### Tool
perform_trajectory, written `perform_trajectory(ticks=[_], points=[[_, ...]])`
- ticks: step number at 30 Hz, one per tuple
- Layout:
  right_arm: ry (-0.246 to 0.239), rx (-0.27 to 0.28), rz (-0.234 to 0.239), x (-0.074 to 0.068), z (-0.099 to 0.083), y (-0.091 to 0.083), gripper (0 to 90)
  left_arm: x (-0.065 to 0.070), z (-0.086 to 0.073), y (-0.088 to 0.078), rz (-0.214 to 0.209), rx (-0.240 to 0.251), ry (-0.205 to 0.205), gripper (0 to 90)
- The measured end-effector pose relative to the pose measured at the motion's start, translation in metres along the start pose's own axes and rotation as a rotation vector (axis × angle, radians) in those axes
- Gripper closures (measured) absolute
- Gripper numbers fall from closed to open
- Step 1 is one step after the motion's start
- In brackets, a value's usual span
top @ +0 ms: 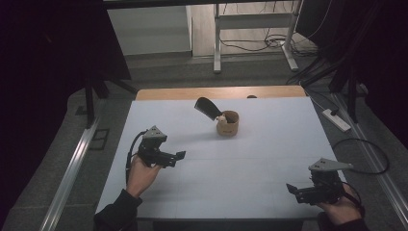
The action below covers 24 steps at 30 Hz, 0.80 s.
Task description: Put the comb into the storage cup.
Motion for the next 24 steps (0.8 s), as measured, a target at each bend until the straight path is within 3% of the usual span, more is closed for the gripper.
perform_trajectory(ticks=[16,24], points=[[-0.004,0.0,-0.001,0.0,0.0,0.0,0.0,0.003,-0.016,-0.014,0.016,-0.001,-0.003,0.0],[-0.006,0.0,-0.002,0.0,0.0,0.0,0.0,0.004,-0.026,-0.023,0.019,0.007,-0.026,0.0]])
Point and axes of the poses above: each handheld gripper's, and its own axes: y roughly forward along the jaws, z roughly out of its top, x roughly to its right, the point moved 10 cm from there along y, roughly forward along the jaws, and after that the axes turned 4 degrees about -x, right-handed, at the moved point
